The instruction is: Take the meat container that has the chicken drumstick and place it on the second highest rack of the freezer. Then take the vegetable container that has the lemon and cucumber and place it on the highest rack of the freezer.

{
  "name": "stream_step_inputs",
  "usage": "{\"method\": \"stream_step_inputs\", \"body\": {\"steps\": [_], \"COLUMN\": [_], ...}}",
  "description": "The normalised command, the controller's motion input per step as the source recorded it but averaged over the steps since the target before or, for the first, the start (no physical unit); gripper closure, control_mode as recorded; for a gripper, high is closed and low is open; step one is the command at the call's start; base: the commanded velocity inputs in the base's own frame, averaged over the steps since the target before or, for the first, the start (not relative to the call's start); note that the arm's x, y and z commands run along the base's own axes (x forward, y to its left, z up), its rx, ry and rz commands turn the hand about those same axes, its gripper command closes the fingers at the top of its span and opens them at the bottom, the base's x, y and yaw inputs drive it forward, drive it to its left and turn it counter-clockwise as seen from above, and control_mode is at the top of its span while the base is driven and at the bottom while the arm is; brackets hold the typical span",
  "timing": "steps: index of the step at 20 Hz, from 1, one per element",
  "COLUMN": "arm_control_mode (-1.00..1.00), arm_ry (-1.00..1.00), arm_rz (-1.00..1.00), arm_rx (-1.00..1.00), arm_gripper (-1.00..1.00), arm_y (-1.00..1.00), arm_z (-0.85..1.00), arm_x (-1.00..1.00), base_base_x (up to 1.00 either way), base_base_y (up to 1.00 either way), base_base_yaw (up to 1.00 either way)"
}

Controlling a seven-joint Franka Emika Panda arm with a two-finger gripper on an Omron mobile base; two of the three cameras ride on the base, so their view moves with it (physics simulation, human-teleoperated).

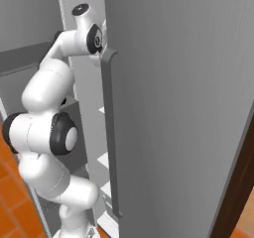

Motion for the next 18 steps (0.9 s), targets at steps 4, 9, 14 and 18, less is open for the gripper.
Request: {"method": "stream_step_inputs", "body": {"steps": [4, 9, 14, 18], "arm_control_mode": [-1.00, -1.00, -1.00, -1.00], "arm_ry": [-0.17, -0.16, -0.03, 0.12], "arm_rz": [0.04, 0.10, 0.17, 0.12], "arm_rx": [-0.11, -0.12, -0.01, 0.00], "arm_gripper": [-1.00, -1.00, -1.00, -1.00], "arm_y": [0.18, 0.02, 0.05, 0.16], "arm_z": [0.01, 0.46, 0.07, -0.28], "arm_x": [-0.72, -0.91, -1.00, -1.00], "base_base_x": [0.00, 0.00, 0.00, 0.00], "base_base_y": [0.00, 0.00, 0.00, 0.00], "base_base_yaw": [0.00, 0.00, 0.00, 0.00]}}
